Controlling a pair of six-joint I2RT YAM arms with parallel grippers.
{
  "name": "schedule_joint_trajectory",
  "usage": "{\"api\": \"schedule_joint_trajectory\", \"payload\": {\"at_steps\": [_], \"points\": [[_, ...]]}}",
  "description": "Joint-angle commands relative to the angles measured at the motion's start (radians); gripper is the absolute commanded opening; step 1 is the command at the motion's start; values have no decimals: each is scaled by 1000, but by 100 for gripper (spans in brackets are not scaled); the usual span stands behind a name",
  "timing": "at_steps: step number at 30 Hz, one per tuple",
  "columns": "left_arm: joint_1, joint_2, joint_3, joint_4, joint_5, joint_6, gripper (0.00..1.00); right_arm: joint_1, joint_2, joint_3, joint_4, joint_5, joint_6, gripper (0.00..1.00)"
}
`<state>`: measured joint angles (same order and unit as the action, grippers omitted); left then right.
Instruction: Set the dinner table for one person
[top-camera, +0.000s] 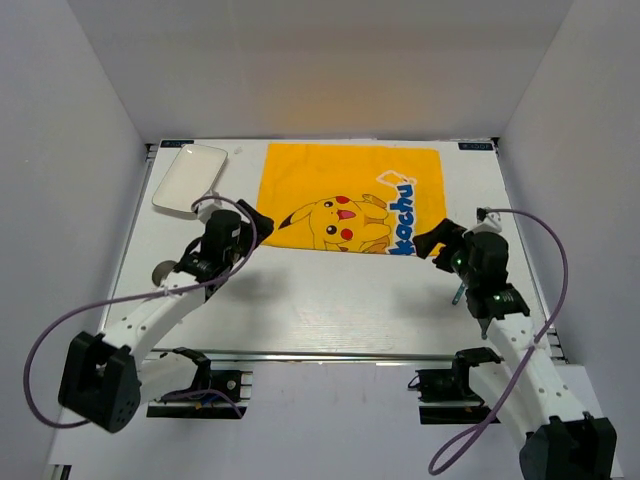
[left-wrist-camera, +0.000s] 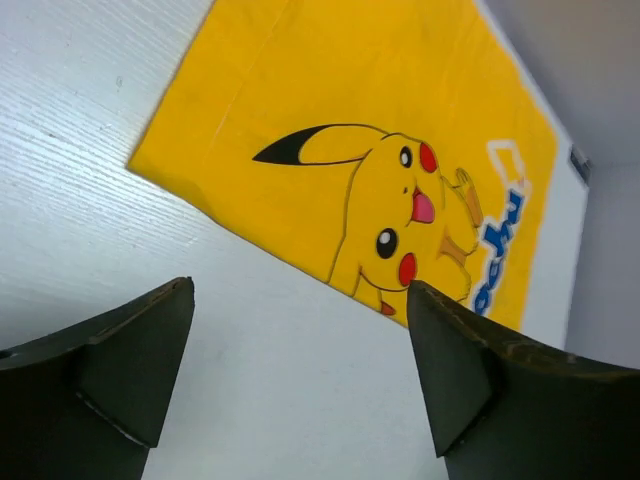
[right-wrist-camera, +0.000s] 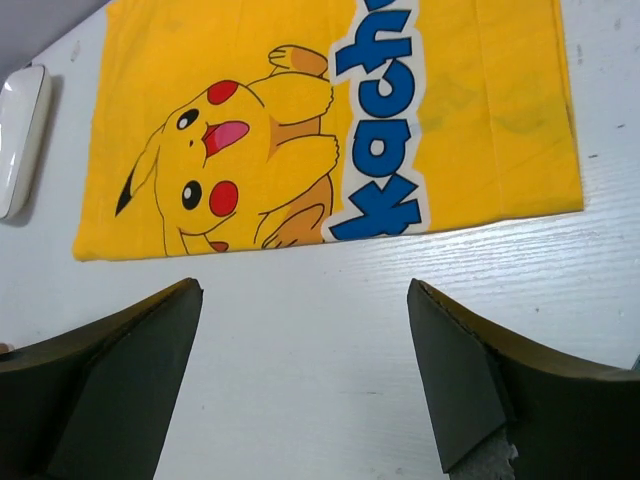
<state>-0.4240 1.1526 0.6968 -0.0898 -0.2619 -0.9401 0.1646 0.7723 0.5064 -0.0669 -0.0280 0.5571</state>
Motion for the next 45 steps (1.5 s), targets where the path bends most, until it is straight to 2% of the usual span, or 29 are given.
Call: {"api": "schedule_joint_trajectory", "payload": {"at_steps": [1, 3, 6, 7, 9, 10, 11, 12, 13, 14, 16, 17, 18, 20, 21, 24, 25, 28, 33, 38, 45], "points": [[-6, -120, 10, -71, 1, -42, 98, -1, -35, 3, 72, 81, 3, 89], [-6, -119, 42, -143, 6, -39, 98, 0, -2, 36, 7, 115, -6, 89], [-6, -67, 116, -232, -5, -43, 98, 3, 108, 87, 45, 76, -31, 89], [-6, -45, 138, -243, -17, -40, 98, 3, 207, 110, 56, 57, -49, 89], [4, 66, 243, -284, -23, -17, 98, 6, 339, 242, 7, 69, -74, 89], [4, 122, 295, -307, -25, -6, 98, 6, 483, 298, -29, 92, -98, 89], [4, 241, 355, -348, -17, 9, 98, 9, 551, 420, -113, 106, -106, 89], [4, 299, 469, -358, -10, 56, 98, 9, 675, 479, -150, 123, -117, 89], [4, 364, 528, -370, -7, 70, 98, 10, 724, 533, -187, 147, -115, 89], [4, 492, 591, -393, 6, 89, 98, 10, 766, 607, -230, 170, -114, 89], [13, 622, 777, -435, 19, 130, 98, 9, 863, 659, -260, 200, -109, 89], [13, 756, 840, -480, 38, 142, 98, 9, 893, 684, -281, 212, -106, 89], [22, 815, 953, -504, 46, 155, 98, 10, 951, 730, -330, 230, -100, 89], [22, 940, 1026, -545, 29, 164, 98, 10, 981, 738, -347, 234, -88, 89], [22, 967, 1046, -553, 26, 156, 98, 9, 990, 700, -302, 215, -86, 89], [-1, 966, 994, -541, -8, 107, 98, 1, 999, 627, -189, 178, -95, 89], [-10, 948, 889, -466, -1, 97, 98, 3, 1015, 641, -210, 194, -95, 89], [-10, 914, 758, -401, 33, 52, 98, 4, 1090, 707, -270, 233, -97, 89], [-10, 938, 712, -413, 36, 37, 98, 1, 1177, 784, -326, 309, -82, 89], [-19, 904, 649, -378, 53, 30, 98, 0, 1225, 823, -335, 297, -80, 89], [-19, 877, 656, -399, 35, 35, 98, -1, 1262, 856, -330, 297, -83, 89]]}}
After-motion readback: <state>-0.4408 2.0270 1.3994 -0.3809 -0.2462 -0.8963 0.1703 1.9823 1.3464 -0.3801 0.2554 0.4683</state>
